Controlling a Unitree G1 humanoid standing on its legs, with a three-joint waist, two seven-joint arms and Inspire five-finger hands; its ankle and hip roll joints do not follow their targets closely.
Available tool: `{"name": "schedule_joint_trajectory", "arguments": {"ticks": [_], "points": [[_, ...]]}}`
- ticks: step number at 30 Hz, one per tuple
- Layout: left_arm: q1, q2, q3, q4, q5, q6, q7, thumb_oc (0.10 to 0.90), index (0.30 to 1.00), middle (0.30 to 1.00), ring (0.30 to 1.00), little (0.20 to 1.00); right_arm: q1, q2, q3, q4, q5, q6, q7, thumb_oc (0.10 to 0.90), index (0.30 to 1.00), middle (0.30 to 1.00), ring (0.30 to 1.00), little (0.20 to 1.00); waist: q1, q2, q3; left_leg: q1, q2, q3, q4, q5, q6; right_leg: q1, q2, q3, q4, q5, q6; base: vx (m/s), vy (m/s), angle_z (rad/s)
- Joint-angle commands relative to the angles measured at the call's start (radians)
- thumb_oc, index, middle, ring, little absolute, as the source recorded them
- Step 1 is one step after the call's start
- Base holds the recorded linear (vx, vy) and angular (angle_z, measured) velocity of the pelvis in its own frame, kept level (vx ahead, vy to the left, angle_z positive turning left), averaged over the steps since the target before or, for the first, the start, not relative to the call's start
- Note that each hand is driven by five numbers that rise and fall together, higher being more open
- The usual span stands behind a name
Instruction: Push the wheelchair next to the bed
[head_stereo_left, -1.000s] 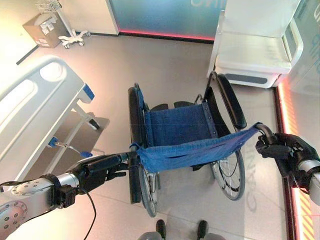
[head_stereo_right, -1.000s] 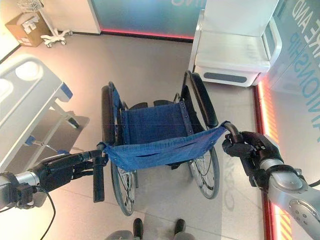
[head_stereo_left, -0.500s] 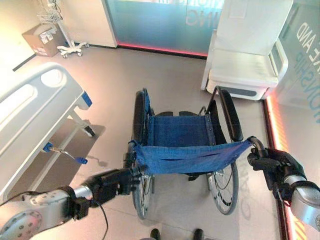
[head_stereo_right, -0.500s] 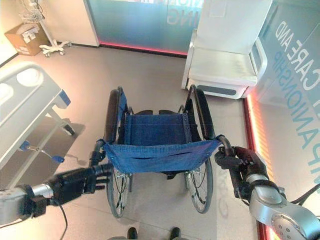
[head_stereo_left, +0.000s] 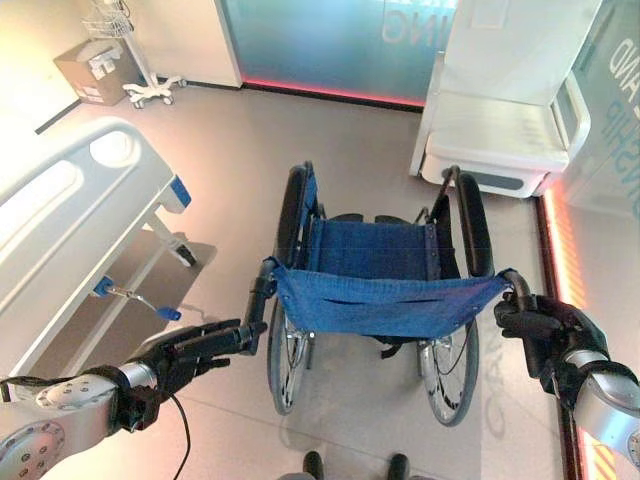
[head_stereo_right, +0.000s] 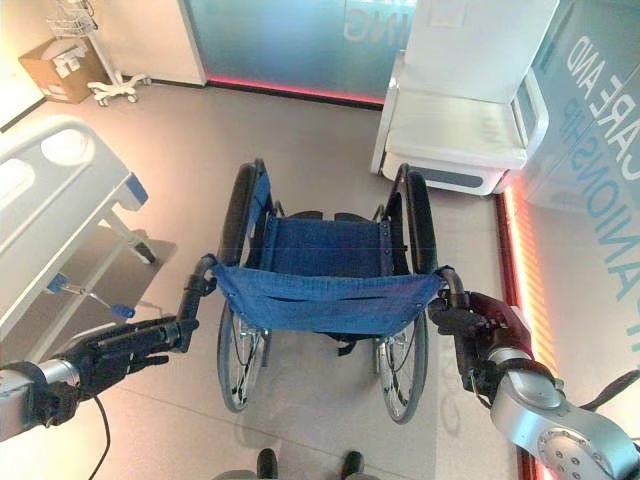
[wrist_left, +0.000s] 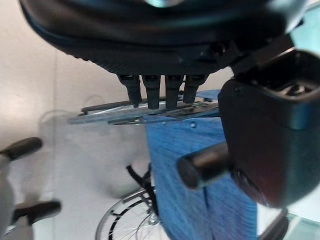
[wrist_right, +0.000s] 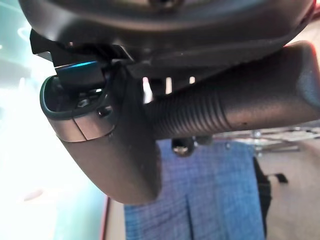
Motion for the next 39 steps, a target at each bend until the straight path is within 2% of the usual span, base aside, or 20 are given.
{"name": "schedule_joint_trajectory", "arguments": {"ticks": [1,11,15,22,26,32,37,39], "points": [[-0.032,0.023,0.100,-0.005,-0.066,-0.120,-0.028,0.800,0.900,0.900,0.900,0.900,-0.068,0.057,-0.016,0.062,0.052,-0.196,0.005,0.400,0.300,0.300,0.300,0.300,-0.021,0.033,0.029,-0.008,0.023,0.054,-0.013,0.029,-0.061,0.000,-0.026,-0.027,-0.002,0.037,0.044,0.00,0.000,0.00],[-0.189,0.003,-0.061,0.030,-0.141,-0.157,0.028,0.800,0.900,0.900,0.900,0.900,-0.115,0.056,0.047,0.095,0.029,-0.164,0.045,0.400,0.300,0.300,0.300,0.300,-0.043,0.025,0.028,-0.001,0.026,0.065,-0.013,0.026,-0.059,-0.004,-0.017,-0.006,-0.002,0.036,0.042,0.00,0.000,0.00],[-0.240,-0.011,-0.123,0.041,-0.160,-0.143,0.002,0.800,0.900,0.900,0.900,0.900,-0.129,0.061,0.069,0.109,0.019,-0.166,0.045,0.400,0.300,0.300,0.300,0.300,-0.051,0.025,0.028,0.001,0.027,0.073,-0.013,0.027,-0.058,-0.006,-0.013,0.005,-0.002,0.037,0.041,0.02,-0.002,-0.06],[-0.298,-0.018,-0.228,0.041,-0.093,-0.087,0.004,0.800,0.900,0.900,0.900,0.900,-0.162,0.058,0.108,0.110,0.019,-0.179,0.023,0.400,0.300,0.300,0.300,0.300,-0.066,0.029,0.042,0.000,0.029,0.084,-0.013,0.029,-0.052,-0.016,-0.007,0.026,-0.002,0.040,0.037,0.00,-0.006,-0.09],[-0.310,-0.017,-0.242,0.054,-0.063,-0.081,0.043,0.800,0.900,0.900,0.900,0.900,-0.177,0.054,0.116,0.114,0.023,-0.175,0.019,0.400,0.300,0.300,0.300,0.300,-0.069,0.030,0.047,0.001,0.029,0.088,-0.013,0.031,-0.051,-0.019,-0.007,0.032,-0.002,0.043,0.036,0.02,0.006,-0.08],[-0.313,-0.012,-0.213,0.075,-0.100,-0.114,0.095,0.800,0.900,0.900,0.900,0.900,-0.174,0.041,0.101,0.115,0.038,-0.168,0.028,0.400,0.300,0.300,0.300,0.300,-0.072,0.028,0.055,-0.002,0.028,0.091,-0.013,0.034,-0.052,-0.024,-0.008,0.034,-0.002,0.047,0.037,0.00,0.004,-0.01],[-0.318,-0.020,-0.203,0.077,-0.202,-0.162,0.086,0.800,0.900,0.900,0.900,0.900,-0.169,0.045,0.093,0.118,0.034,-0.166,0.041,0.400,0.300,0.300,0.300,0.300,-0.073,0.025,0.059,-0.005,0.027,0.089,-0.013,0.036,-0.052,-0.027,-0.010,0.034,-0.001,0.050,0.036,-0.01,0.008,-0.03],[-0.341,-0.031,-0.232,0.069,-0.237,-0.186,0.061,0.800,0.900,0.900,0.900,0.900,-0.178,0.049,0.110,0.121,0.030,-0.171,0.038,0.400,0.300,0.300,0.300,0.300,-0.072,0.024,0.059,-0.007,0.026,0.087,-0.013,0.036,-0.052,-0.027,-0.010,0.033,0.000,0.050,0.036,0.00,0.000,0.00]]}}
